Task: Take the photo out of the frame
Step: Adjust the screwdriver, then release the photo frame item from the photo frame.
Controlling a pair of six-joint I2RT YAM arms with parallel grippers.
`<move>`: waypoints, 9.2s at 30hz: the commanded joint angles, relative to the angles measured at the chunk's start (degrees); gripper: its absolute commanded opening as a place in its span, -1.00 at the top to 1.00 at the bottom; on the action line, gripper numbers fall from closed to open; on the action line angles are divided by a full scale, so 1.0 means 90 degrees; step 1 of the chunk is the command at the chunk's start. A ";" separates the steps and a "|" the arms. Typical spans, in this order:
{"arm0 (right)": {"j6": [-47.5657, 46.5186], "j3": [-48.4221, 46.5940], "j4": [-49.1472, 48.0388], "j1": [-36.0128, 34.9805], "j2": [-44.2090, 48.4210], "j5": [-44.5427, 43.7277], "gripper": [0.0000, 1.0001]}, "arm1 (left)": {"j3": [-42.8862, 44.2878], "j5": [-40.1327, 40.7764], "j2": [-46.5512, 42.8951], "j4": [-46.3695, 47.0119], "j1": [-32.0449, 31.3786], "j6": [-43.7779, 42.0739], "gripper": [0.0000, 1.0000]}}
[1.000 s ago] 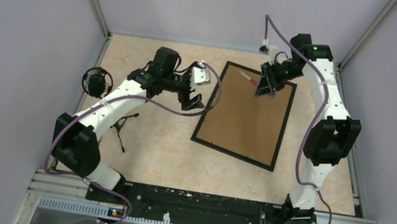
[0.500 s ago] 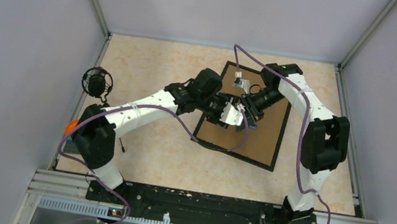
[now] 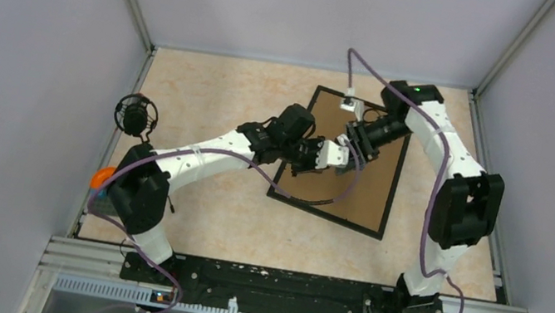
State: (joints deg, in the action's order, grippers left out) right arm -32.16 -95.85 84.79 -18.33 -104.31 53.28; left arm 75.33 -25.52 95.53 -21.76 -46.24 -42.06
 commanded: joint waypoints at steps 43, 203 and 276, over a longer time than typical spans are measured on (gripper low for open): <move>0.8218 0.3383 -0.8782 0.1150 0.2528 0.1006 0.86 | -0.0347 -0.0132 -0.0075 0.3315 -0.0069 0.5859 1.00; 0.1650 0.3270 -0.5306 0.1529 -0.0696 0.0891 1.00 | -0.0982 -0.0567 0.1701 -0.1219 -0.0075 -0.2184 0.86; 0.2252 0.4840 -0.6236 0.1265 0.1222 -0.0056 1.00 | -0.1656 -0.0397 0.0609 0.0836 -0.1219 -0.0645 -0.06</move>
State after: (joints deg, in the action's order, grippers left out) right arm -8.60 -52.53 28.56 -6.39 -93.27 52.60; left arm 58.37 -27.03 100.88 -14.04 -56.49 -50.19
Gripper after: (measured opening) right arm 0.224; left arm 0.522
